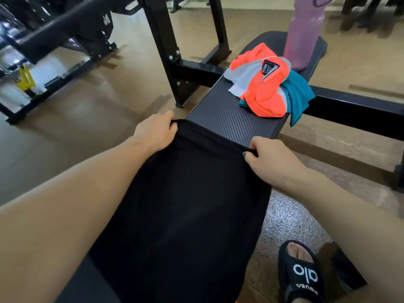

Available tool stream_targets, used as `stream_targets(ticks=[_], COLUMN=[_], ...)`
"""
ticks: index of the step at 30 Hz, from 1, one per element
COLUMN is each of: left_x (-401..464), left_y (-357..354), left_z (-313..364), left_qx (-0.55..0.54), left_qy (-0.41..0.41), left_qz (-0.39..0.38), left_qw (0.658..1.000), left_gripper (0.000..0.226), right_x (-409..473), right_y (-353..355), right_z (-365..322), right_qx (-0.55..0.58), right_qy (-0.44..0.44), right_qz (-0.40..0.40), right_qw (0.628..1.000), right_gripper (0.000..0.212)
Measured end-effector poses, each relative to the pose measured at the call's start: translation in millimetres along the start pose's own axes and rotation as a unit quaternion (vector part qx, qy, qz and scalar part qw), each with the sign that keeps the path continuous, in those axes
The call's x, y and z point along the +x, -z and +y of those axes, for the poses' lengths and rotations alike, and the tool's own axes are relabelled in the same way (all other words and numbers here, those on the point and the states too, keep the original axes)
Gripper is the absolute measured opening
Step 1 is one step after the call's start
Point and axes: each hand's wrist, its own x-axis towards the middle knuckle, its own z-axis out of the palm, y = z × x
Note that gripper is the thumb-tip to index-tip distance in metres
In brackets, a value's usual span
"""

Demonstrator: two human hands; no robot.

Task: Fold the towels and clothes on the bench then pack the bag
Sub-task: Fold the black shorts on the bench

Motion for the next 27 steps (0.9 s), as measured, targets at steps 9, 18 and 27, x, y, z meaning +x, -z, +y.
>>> stream_targets(ticks=[9, 18, 27], left_x=[-55.3, -227.2, -296.8], left_y=[-5.3, -32.5, -41.7], left_z=[0.4, -29.6, -26.0], left_qx=[-0.185, -0.252, -0.510], left_qy=[0.101, 0.425, 0.504], left_qz=[0.038, 0.075, 0.089], left_qw=[0.977, 0.866, 0.691], left_gripper=[0.049, 0.077, 0.073], right_x=[5.8, 25.2, 37.0], right_y=[-7.4, -26.9, -32.4], right_z=[-11.8, -66.1, -75.8], right_qx=[-0.062, 0.048, 0.100], right_qy=[0.054, 0.045, -0.009], right_qz=[0.026, -0.037, -0.055], right_qw=[0.996, 0.997, 0.993], right_gripper=[0.037, 0.061, 0.042])
